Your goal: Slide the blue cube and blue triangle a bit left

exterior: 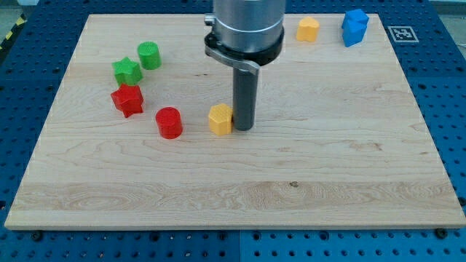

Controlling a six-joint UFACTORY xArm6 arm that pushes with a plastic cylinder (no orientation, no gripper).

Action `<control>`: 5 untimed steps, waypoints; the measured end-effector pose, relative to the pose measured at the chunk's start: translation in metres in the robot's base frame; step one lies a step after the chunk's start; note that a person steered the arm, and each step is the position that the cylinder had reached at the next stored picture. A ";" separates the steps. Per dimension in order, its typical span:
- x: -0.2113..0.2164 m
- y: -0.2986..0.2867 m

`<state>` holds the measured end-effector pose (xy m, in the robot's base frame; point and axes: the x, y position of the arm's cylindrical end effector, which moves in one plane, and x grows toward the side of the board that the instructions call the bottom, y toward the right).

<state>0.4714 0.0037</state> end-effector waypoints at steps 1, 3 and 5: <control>0.006 -0.008; 0.016 0.114; 0.008 0.226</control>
<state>0.4796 0.2297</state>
